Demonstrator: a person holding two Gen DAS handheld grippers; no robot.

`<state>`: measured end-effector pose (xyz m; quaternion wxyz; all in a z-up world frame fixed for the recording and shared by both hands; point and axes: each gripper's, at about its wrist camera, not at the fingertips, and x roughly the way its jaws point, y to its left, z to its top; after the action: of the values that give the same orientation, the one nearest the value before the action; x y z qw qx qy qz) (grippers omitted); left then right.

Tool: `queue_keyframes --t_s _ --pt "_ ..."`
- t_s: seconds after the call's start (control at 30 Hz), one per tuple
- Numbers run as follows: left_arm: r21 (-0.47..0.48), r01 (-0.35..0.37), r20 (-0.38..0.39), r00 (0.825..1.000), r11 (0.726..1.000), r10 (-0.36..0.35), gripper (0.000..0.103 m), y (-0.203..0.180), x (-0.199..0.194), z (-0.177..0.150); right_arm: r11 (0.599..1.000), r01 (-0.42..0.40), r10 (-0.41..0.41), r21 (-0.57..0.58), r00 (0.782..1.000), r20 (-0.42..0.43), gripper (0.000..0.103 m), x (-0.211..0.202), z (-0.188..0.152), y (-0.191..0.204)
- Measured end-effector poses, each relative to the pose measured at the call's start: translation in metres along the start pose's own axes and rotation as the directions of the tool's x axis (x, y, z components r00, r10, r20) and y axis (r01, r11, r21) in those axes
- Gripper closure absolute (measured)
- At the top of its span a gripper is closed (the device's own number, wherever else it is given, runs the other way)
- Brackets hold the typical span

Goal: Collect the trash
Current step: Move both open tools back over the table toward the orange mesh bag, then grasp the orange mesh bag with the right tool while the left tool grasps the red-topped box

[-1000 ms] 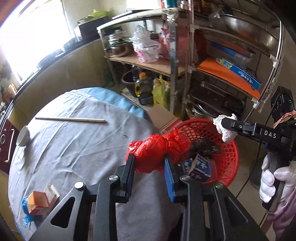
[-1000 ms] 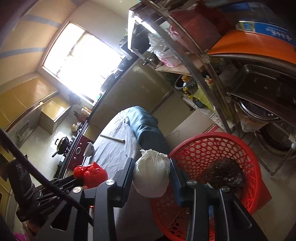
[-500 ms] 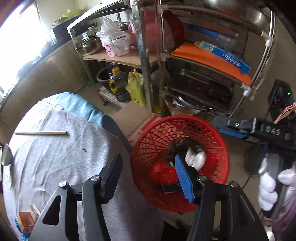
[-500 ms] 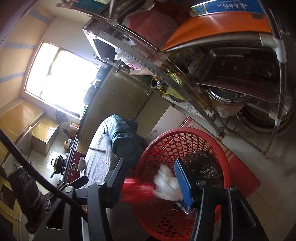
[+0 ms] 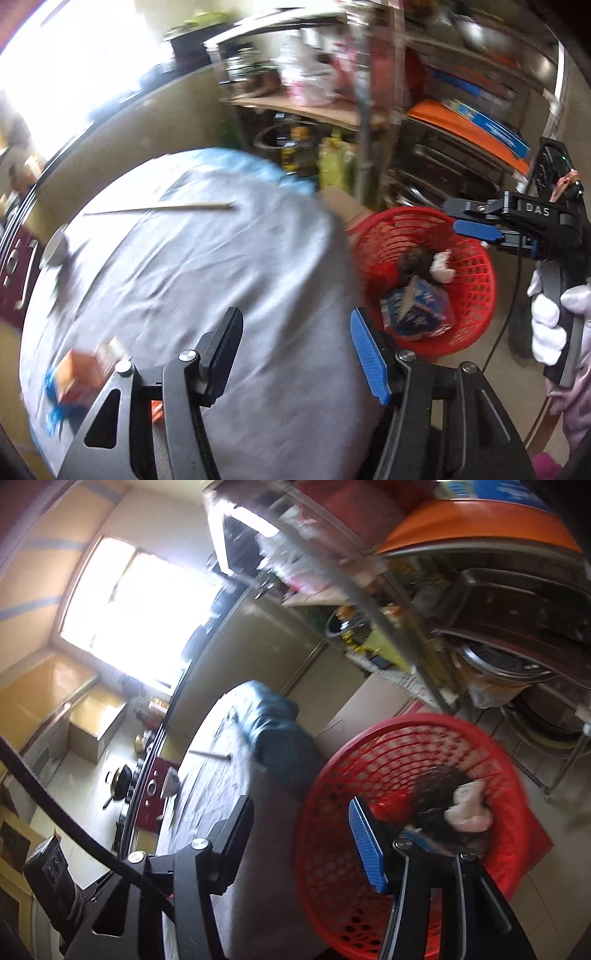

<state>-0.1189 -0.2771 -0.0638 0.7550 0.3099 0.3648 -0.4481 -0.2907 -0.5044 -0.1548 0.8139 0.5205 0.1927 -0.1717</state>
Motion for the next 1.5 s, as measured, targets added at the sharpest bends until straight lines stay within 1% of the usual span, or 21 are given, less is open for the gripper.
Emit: queue_keyframes --t_s 0.1,0.23,0.3,0.33,0.4,0.47,0.5,0.6,0.63,0.7,0.73,0.87,0.97,1.03,1.1,1.2,1.27,1.3,1.4,1.5 --pt "-0.076 -0.053 0.018 0.998 0.996 0.054 0.041 0.035 -0.014 -0.024 0.998 -0.019 0.018 -0.055 1.000 -0.026 0.046 0.012 -0.008 0.028" --pt "-0.186 -0.123 0.047 0.990 0.975 0.134 0.040 0.086 -0.042 -0.067 0.991 -0.037 0.029 -0.129 0.998 -0.062 0.046 0.028 -0.021 0.068" --pt "-0.224 -0.170 0.056 0.981 0.960 0.187 0.038 0.107 -0.053 -0.088 0.984 -0.045 0.031 -0.171 0.996 -0.085 0.046 0.037 -0.029 0.091" --pt "-0.248 -0.202 0.060 0.973 0.947 0.223 0.037 0.120 -0.060 -0.102 0.979 -0.049 0.030 -0.196 0.995 -0.100 0.046 0.043 -0.034 0.104" --pt "-0.279 -0.241 0.058 0.962 0.930 0.266 0.035 0.137 -0.068 -0.122 0.968 -0.058 0.026 -0.245 0.991 -0.131 0.046 0.054 -0.047 0.130" --pt "-0.321 -0.279 0.041 0.951 0.905 0.308 0.035 0.158 -0.075 -0.147 0.953 -0.069 0.022 -0.295 0.987 -0.161 0.046 0.064 -0.060 0.155" --pt "-0.340 -0.290 0.031 0.947 0.895 0.319 0.035 0.167 -0.078 -0.158 0.943 -0.075 0.018 -0.324 0.984 -0.178 0.046 0.070 -0.068 0.169" --pt "-0.416 -0.316 0.001 0.937 0.853 0.348 0.035 0.198 -0.086 -0.193 0.915 -0.100 0.007 -0.391 0.972 -0.233 0.045 0.087 -0.091 0.202" --pt "-0.450 -0.328 -0.011 0.932 0.830 0.362 0.035 0.211 -0.090 -0.207 0.908 -0.107 0.003 -0.405 0.968 -0.249 0.045 0.092 -0.097 0.211" --pt "-0.492 -0.344 -0.031 0.925 0.799 0.379 0.035 0.224 -0.093 -0.222 0.889 -0.124 -0.009 -0.441 0.957 -0.289 0.045 0.106 -0.113 0.229" --pt "-0.523 -0.357 -0.047 0.919 0.774 0.391 0.035 0.235 -0.096 -0.234 0.879 -0.135 -0.016 -0.458 0.950 -0.311 0.045 0.113 -0.121 0.237" --pt "-0.589 -0.381 -0.094 0.908 0.713 0.407 0.035 0.256 -0.095 -0.259 0.849 -0.172 -0.037 -0.500 0.924 -0.380 0.045 0.139 -0.148 0.264" --pt "-0.619 -0.378 -0.109 0.909 0.688 0.402 0.035 0.270 -0.096 -0.271 0.831 -0.186 -0.054 -0.524 0.911 -0.409 0.045 0.155 -0.161 0.277" --pt "-0.631 -0.372 -0.107 0.911 0.680 0.399 0.035 0.278 -0.097 -0.275 0.822 -0.188 -0.068 -0.538 0.906 -0.419 0.045 0.164 -0.166 0.281" --pt "-0.636 -0.358 -0.094 0.915 0.683 0.393 0.035 0.282 -0.097 -0.272 0.811 -0.182 -0.086 -0.556 0.903 -0.421 0.045 0.175 -0.169 0.283" --pt "-0.627 -0.331 -0.062 0.924 0.706 0.378 0.035 0.284 -0.096 -0.264 0.806 -0.180 -0.106 -0.563 0.893 -0.437 0.045 0.193 -0.168 0.279" --pt "-0.611 -0.328 -0.052 0.925 0.720 0.377 0.034 0.282 -0.093 -0.254 0.806 -0.187 -0.110 -0.562 0.885 -0.453 0.045 0.202 -0.167 0.277" --pt "-0.607 -0.324 -0.048 0.927 0.726 0.373 0.034 0.281 -0.090 -0.250 0.805 -0.194 -0.111 -0.560 0.879 -0.464 0.045 0.207 -0.167 0.276" --pt "-0.606 -0.291 -0.040 0.941 0.741 0.337 0.034 0.278 -0.080 -0.242 0.806 -0.217 -0.111 -0.550 0.858 -0.502 0.045 0.223 -0.170 0.273" --pt "-0.600 -0.271 -0.045 0.951 0.753 0.306 0.034 0.277 -0.071 -0.234 0.781 -0.239 -0.146 -0.578 0.829 -0.540 0.045 0.235 -0.183 0.272"
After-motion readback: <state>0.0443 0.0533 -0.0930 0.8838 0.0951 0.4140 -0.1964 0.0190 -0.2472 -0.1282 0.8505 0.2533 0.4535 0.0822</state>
